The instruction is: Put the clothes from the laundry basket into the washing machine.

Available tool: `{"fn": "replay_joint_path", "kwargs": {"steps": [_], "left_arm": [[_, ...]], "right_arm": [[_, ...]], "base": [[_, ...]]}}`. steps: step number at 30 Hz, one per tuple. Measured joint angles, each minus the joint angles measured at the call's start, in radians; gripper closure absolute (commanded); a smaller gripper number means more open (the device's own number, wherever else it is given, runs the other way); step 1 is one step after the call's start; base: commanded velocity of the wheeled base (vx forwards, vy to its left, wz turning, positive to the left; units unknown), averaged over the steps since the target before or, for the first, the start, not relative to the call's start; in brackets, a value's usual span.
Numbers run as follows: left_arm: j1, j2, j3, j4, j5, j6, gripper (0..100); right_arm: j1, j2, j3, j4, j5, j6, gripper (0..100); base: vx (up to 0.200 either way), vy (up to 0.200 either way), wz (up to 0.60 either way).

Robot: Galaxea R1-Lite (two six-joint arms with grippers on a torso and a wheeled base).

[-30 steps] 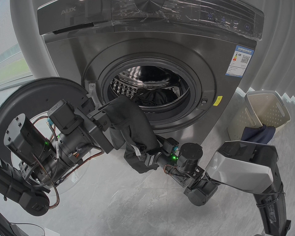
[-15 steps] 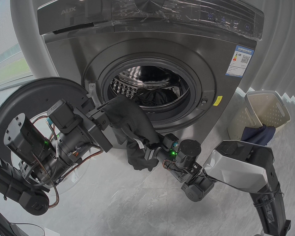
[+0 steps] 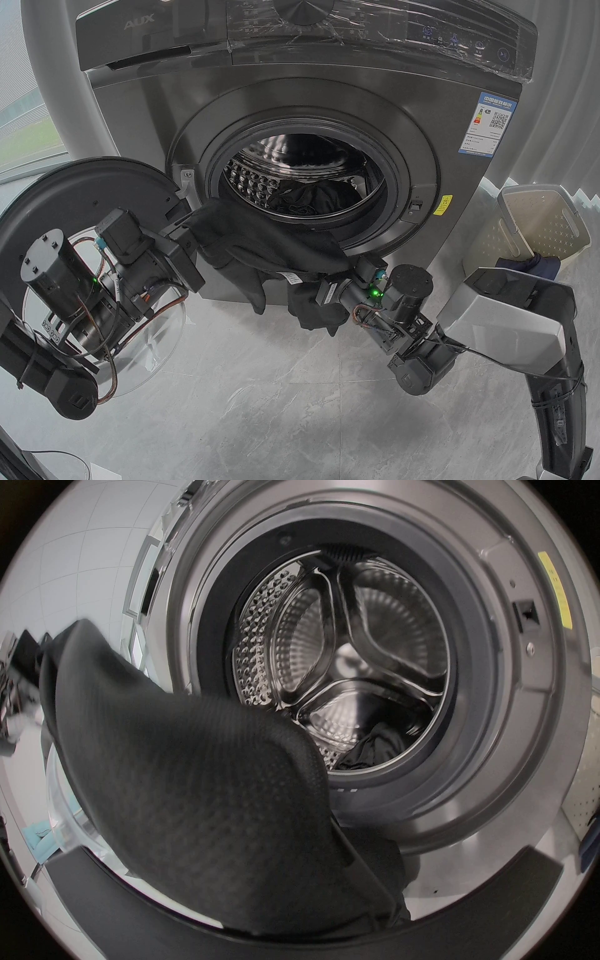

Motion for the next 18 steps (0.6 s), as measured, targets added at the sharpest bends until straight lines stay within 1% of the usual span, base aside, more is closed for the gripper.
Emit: {"fn": "replay_joint_path", "kwargs": {"steps": [2, 4, 8, 11, 14, 18], "left_arm": [[0.013, 0.017, 0.018, 0.0, 0.0, 0.003, 100], [0.023, 0.034, 0.043, 0.0, -0.001, 0.013, 100], [0.04, 0.091, 0.099, 0.001, -0.001, 0.067, 100], [0.052, 0.137, 0.127, 0.001, -0.002, 0.092, 100], [0.056, 0.177, 0.15, 0.001, -0.004, 0.102, 100], [0.054, 0.219, 0.17, 0.0, -0.009, 0.105, 100]], "right_arm": [[-0.006, -0.018, 0.008, 0.0, -0.001, 0.001, 100], [-0.01, -0.034, 0.013, 0.0, -0.005, 0.002, 100], [-0.009, -0.07, 0.021, 0.003, -0.015, 0.003, 100], [-0.001, -0.104, 0.036, 0.004, -0.021, 0.004, 100], [0.012, -0.139, 0.049, 0.006, -0.023, 0.01, 100], [0.021, -0.179, 0.065, 0.006, -0.024, 0.013, 100]], "base": [[0.0, 0.0, 0.0], [0.0, 0.0, 0.0], [0.0, 0.0, 0.0], [0.0, 0.0, 0.0], [0.0, 0.0, 0.0], [0.0, 0.0, 0.0]]}}
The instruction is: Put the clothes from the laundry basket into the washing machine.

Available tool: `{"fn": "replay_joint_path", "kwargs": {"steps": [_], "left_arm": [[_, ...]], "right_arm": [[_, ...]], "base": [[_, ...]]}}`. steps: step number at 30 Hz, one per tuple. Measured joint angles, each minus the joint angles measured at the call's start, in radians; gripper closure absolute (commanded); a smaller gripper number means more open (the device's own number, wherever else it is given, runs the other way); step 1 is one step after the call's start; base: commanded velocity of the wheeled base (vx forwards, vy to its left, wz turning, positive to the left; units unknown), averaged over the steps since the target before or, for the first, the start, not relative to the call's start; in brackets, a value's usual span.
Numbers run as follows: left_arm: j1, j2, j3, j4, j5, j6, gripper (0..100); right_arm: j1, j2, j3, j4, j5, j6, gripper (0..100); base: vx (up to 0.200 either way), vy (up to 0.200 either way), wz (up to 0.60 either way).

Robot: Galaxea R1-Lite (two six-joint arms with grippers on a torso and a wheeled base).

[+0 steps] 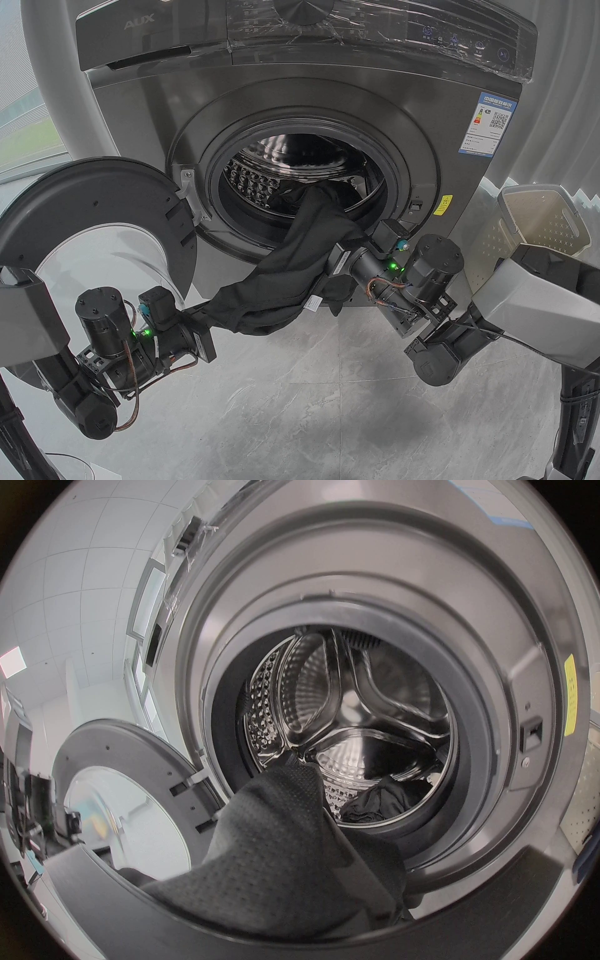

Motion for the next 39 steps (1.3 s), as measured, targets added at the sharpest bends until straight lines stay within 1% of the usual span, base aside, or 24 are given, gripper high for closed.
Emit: {"fn": "replay_joint_path", "kwargs": {"steps": [3, 4, 10, 15, 20, 26, 31, 34, 39], "left_arm": [[-0.002, 0.018, 0.007, 0.0, -0.003, -0.001, 100], [-0.002, 0.022, 0.008, 0.0, -0.003, 0.0, 0], [-0.003, 0.037, 0.032, 0.0, -0.003, -0.002, 0], [-0.01, 0.051, 0.115, 0.0, -0.01, 0.0, 0], [-0.019, 0.074, 0.181, 0.0, -0.031, 0.022, 0], [-0.056, 0.086, 0.202, 0.0, -0.041, 0.027, 0], [-0.105, 0.082, 0.141, 0.001, -0.038, 0.018, 0], [-0.125, 0.084, 0.066, 0.0, -0.031, 0.013, 0], [-0.141, 0.111, -0.096, 0.0, -0.005, -0.002, 0]], "right_arm": [[0.006, -0.019, 0.011, 0.0, 0.0, 0.001, 100], [0.009, -0.023, 0.014, 0.0, 0.0, 0.002, 100], [0.017, -0.037, 0.021, 0.0, -0.001, 0.005, 100], [0.017, -0.041, 0.021, 0.0, -0.001, 0.003, 100], [0.016, -0.042, 0.019, 0.0, 0.0, 0.001, 100], [0.019, -0.043, 0.019, 0.0, 0.0, 0.001, 100], [0.028, -0.048, 0.021, 0.001, 0.0, 0.0, 100], [0.037, -0.051, 0.025, 0.001, 0.001, -0.001, 100], [0.054, -0.052, 0.034, 0.0, 0.001, 0.0, 100]], "base": [[0.0, 0.0, 0.0], [0.0, 0.0, 0.0], [0.0, 0.0, 0.0], [0.0, 0.0, 0.0], [0.0, 0.0, 0.0], [0.0, 0.0, 0.0], [0.0, 0.0, 0.0], [0.0, 0.0, 0.0], [0.0, 0.0, 0.0]]}}
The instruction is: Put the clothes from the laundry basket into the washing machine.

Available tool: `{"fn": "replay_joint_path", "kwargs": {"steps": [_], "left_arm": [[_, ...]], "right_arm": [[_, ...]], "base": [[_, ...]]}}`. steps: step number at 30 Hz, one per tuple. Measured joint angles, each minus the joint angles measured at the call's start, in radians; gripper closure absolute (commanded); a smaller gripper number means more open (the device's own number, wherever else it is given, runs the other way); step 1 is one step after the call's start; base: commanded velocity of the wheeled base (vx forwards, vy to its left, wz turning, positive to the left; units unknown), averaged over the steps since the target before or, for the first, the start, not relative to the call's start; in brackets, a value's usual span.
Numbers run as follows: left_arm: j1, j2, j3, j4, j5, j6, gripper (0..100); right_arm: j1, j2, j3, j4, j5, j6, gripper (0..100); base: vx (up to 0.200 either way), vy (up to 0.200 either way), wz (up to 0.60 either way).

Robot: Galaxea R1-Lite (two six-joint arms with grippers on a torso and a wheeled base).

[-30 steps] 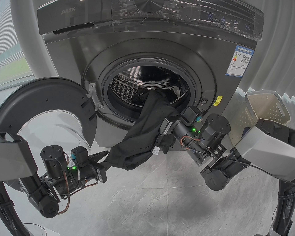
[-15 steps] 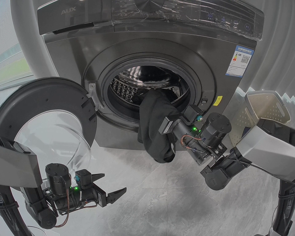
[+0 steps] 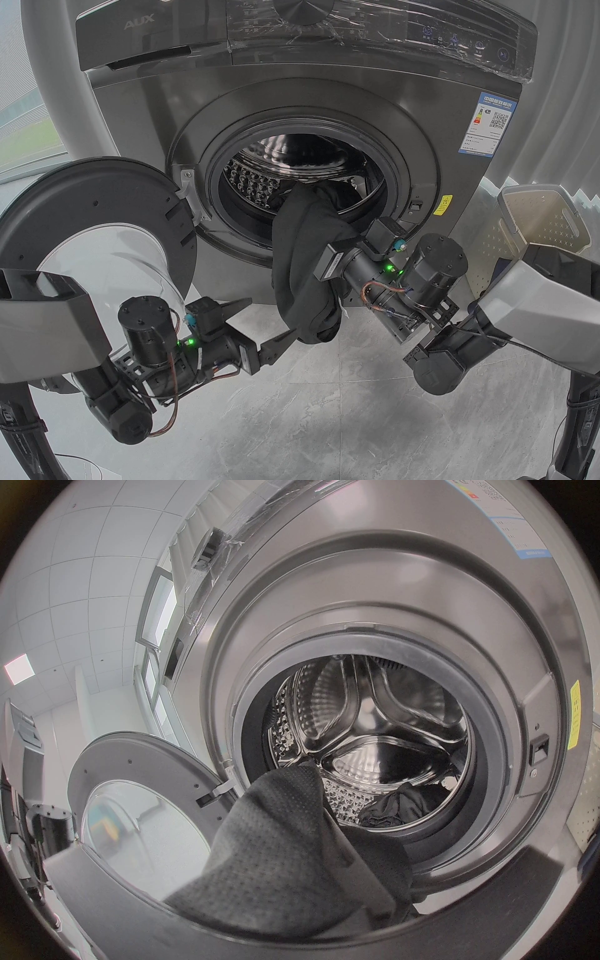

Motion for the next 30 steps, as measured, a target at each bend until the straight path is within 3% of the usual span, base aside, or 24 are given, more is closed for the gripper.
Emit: {"fn": "replay_joint_path", "kwargs": {"steps": [6, 13, 25, 30], "left_arm": [[-0.012, 0.057, -0.117, 0.001, 0.018, -0.011, 0], [-0.018, 0.08, -0.161, 0.0, 0.016, -0.015, 0], [0.004, 0.149, -0.243, 0.0, 0.027, -0.012, 0], [0.019, 0.184, -0.304, 0.0, 0.061, -0.017, 0]], "right_arm": [[0.044, 0.0, 0.012, 0.0, 0.0, 0.002, 100], [0.083, 0.0, 0.026, 0.0, -0.013, 0.007, 100], [0.104, -0.017, 0.065, -0.006, -0.021, 0.014, 100], [0.112, -0.022, 0.075, -0.007, -0.023, 0.019, 100]], "base": [[0.0, 0.0, 0.0], [0.0, 0.0, 0.0], [0.0, 0.0, 0.0], [0.0, 0.0, 0.0]]}}
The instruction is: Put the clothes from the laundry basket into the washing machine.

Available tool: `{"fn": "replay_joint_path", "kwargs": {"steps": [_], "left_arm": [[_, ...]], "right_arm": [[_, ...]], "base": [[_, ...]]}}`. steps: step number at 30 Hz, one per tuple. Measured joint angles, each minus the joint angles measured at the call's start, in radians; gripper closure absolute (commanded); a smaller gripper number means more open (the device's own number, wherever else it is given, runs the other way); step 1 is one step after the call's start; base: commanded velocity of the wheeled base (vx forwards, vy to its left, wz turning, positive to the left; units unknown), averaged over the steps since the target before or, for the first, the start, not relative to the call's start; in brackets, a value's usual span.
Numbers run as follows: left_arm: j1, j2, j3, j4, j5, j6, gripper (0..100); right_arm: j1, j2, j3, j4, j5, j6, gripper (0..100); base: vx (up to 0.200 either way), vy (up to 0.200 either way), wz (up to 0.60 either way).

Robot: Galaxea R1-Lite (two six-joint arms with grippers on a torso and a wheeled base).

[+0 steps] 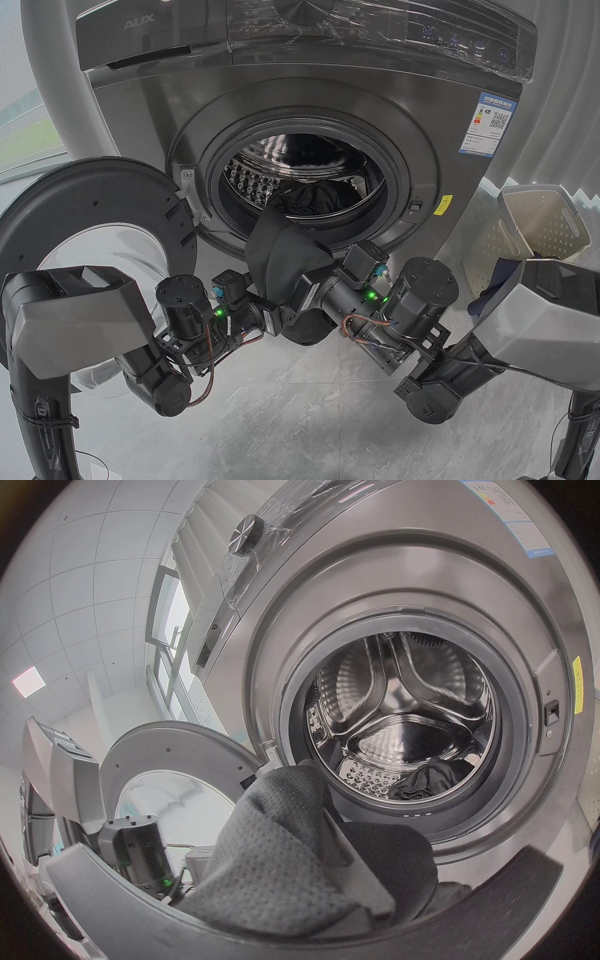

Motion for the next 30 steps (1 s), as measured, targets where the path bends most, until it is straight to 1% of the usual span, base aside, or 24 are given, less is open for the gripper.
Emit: {"fn": "replay_joint_path", "kwargs": {"steps": [11, 14, 15, 17, 19, 21, 23, 26, 30], "left_arm": [[0.021, 0.058, -0.078, 0.0, 0.005, 0.0, 0], [0.027, 0.073, -0.096, -0.001, 0.005, -0.001, 0], [0.029, 0.076, -0.099, 0.0, 0.006, -0.002, 100], [0.035, 0.08, -0.106, 0.0, 0.008, -0.003, 100], [0.038, 0.081, -0.113, 0.0, 0.023, -0.009, 100], [0.041, 0.081, -0.124, -0.001, 0.045, -0.025, 100], [0.043, 0.078, -0.134, 0.0, 0.058, -0.04, 100], [0.045, 0.061, -0.14, -0.001, 0.066, -0.054, 100], [0.048, 0.018, -0.118, 0.0, 0.068, -0.059, 100]], "right_arm": [[0.021, -0.018, 0.03, 0.0, 0.0, 0.002, 100], [0.02, -0.026, 0.041, 0.0, -0.008, 0.005, 100], [0.02, -0.028, 0.044, 0.0, -0.01, 0.007, 100], [0.017, -0.032, 0.048, -0.001, -0.011, 0.009, 100], [0.014, -0.034, 0.05, -0.001, -0.011, 0.009, 100], [0.011, -0.037, 0.052, -0.001, -0.011, 0.01, 100], [0.008, -0.041, 0.056, -0.001, -0.011, 0.011, 100], [-0.001, -0.052, 0.066, -0.001, -0.011, 0.011, 100], [-0.029, -0.067, 0.079, -0.001, -0.011, 0.013, 100]], "base": [[0.0, 0.0, 0.0], [0.0, 0.0, 0.0], [0.0, 0.0, 0.0], [0.0, 0.0, 0.0], [0.0, 0.0, 0.0], [0.0, 0.0, 0.0], [0.0, 0.0, 0.0], [0.0, 0.0, 0.0], [0.0, 0.0, 0.0]]}}
